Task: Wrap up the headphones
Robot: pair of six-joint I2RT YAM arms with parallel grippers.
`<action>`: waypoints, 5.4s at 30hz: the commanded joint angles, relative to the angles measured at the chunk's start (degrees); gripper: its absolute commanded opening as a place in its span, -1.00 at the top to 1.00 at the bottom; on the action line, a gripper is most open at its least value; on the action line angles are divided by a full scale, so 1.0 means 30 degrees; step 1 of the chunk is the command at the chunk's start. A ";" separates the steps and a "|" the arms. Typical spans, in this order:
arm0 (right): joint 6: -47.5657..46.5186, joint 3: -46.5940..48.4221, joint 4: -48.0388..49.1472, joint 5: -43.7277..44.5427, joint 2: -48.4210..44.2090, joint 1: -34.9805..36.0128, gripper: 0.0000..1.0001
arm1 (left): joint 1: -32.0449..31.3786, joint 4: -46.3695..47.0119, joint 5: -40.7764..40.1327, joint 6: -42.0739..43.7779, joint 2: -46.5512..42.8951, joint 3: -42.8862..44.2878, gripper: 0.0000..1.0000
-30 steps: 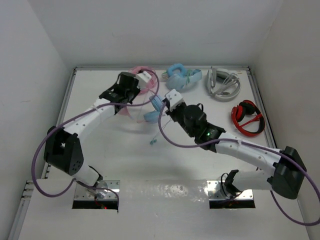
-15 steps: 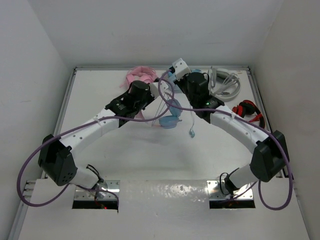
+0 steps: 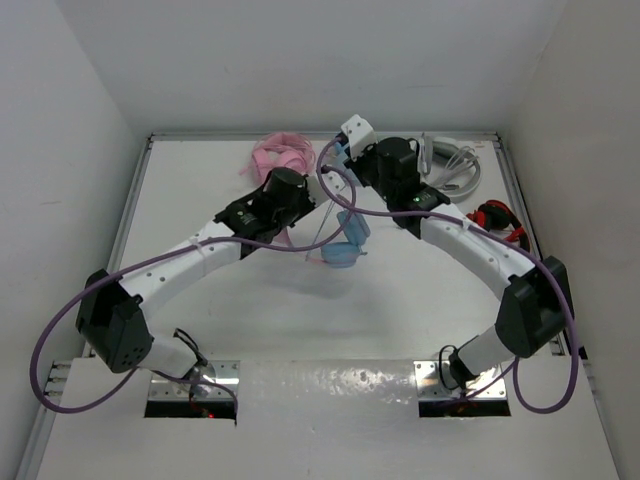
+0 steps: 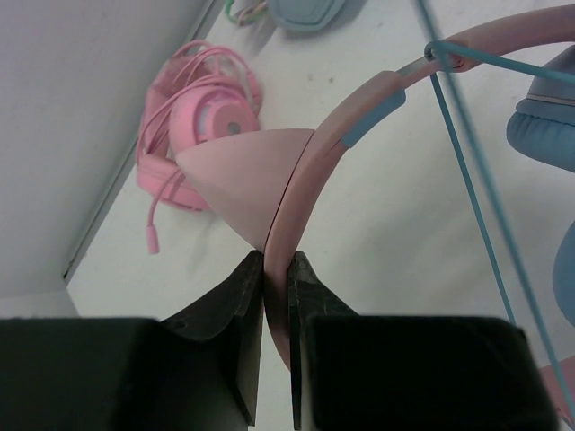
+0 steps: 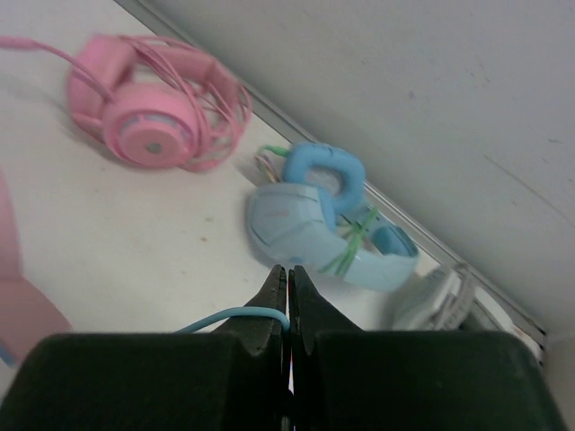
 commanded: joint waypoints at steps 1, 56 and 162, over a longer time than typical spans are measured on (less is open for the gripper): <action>0.1710 0.2055 0.2623 -0.1104 -0.0275 -0.0410 1.00 | -0.0375 -0.1752 0.1657 -0.0748 -0.0585 0.1013 1.00; 1.3664 -0.7992 1.6891 -0.1607 0.7986 0.1933 0.03 | -0.0404 -0.9490 0.5235 -0.7605 -0.0234 1.6923 1.00; 0.4084 -0.0046 0.0893 -0.1105 -0.3169 -0.0410 1.00 | 0.2555 -0.2957 0.8546 -0.3328 -0.1991 0.1661 1.00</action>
